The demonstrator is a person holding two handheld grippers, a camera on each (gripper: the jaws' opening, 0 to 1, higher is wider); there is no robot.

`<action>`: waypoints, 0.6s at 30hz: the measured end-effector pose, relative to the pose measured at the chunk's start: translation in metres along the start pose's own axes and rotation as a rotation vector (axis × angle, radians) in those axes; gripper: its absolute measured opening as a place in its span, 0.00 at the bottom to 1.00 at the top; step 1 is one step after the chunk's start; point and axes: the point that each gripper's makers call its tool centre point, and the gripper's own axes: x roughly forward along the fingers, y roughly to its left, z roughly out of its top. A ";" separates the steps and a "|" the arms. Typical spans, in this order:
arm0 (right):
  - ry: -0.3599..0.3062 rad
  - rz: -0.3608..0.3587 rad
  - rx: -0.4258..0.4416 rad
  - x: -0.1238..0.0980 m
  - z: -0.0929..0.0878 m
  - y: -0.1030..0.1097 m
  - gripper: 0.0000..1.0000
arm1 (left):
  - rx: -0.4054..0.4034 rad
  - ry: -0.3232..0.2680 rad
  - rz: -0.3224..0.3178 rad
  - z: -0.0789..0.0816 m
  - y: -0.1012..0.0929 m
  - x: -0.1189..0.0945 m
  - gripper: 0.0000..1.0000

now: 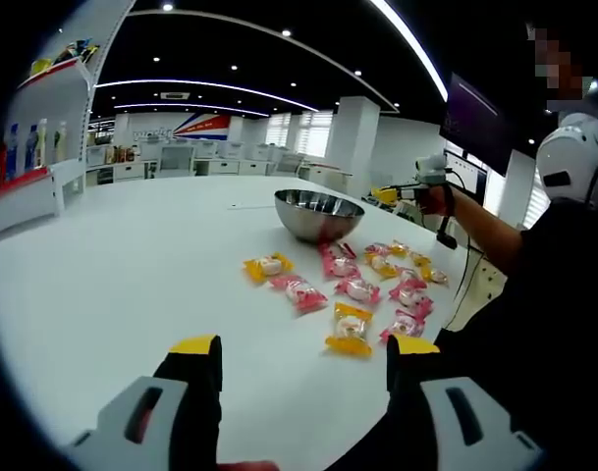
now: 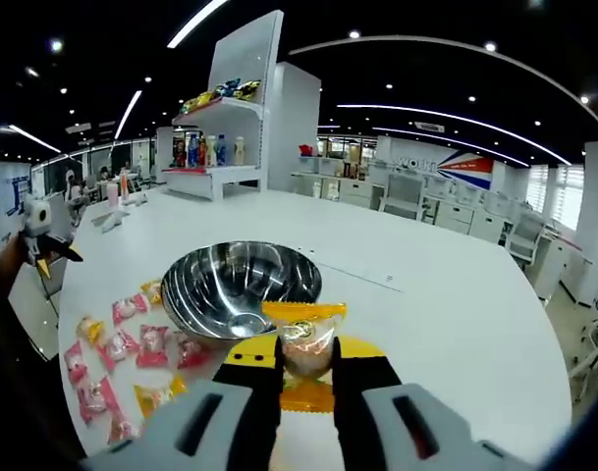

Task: Pick up the marshmallows scattered on the table and place them into the bowl on the table

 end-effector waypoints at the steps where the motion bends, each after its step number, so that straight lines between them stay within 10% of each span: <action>1: -0.001 0.005 -0.003 0.003 0.002 0.001 0.21 | 0.000 0.000 0.000 0.000 0.000 0.000 0.68; 18: 0.026 0.093 -0.059 0.048 0.023 0.034 0.21 | -0.004 -0.003 0.002 -0.001 -0.005 -0.001 0.68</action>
